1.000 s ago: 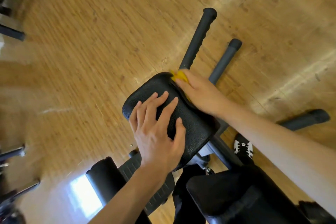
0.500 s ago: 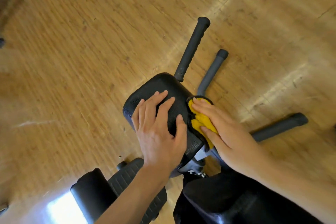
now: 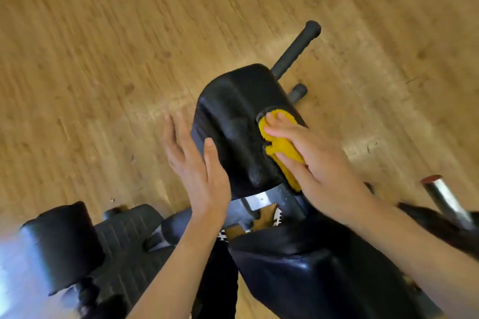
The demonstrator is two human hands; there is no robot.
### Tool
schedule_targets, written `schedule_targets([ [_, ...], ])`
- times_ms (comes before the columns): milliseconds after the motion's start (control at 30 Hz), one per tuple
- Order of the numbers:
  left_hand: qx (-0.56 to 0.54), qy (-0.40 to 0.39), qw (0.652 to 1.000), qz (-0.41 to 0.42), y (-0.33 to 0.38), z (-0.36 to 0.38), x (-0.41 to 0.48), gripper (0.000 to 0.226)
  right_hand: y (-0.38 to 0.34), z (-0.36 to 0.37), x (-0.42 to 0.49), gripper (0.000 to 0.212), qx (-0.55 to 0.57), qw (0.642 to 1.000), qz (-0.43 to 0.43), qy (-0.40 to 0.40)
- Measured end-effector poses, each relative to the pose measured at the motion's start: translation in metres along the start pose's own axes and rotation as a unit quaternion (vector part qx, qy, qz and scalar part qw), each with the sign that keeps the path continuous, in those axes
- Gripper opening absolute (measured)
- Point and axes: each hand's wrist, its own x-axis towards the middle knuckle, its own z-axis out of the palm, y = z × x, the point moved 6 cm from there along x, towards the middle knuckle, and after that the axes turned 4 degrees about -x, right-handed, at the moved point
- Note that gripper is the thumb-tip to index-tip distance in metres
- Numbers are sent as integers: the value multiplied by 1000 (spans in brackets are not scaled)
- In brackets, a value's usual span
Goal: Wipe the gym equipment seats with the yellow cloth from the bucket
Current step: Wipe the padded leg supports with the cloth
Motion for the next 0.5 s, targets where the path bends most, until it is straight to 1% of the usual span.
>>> schedule_targets([
  [33, -4, -5, 999, -43, -14, 1, -6, 63, -8, 4, -14, 44, -16, 1000, -16, -11],
  [100, -16, -29, 996, -85, -30, 10, -17, 65, -17, 8, -15, 50, -61, 997, -52, -15],
  [167, -62, -53, 992, -96, -34, 23, -23, 65, -27, 10, 12, 50, -114, 988, -98, -23],
  [233, -112, -59, 986, -106, -37, 32, -24, 63, -46, 20, 54, 49, -180, 971, -150, -42],
  [267, -123, -62, 984, -110, -38, 34, -24, 62, -56, 26, 76, 47, -211, 963, -161, -51],
  [367, -152, -77, 980, -107, -38, 31, -22, 63, -79, 57, 124, 32, -321, 930, -159, -84],
  [433, -172, -79, 977, -94, -39, 21, -22, 61, -88, 72, 117, 25, -369, 910, -166, -91],
  [500, -179, -54, 977, -101, -43, 7, -20, 55, -88, 78, 86, 30, -379, 902, -188, -84],
])
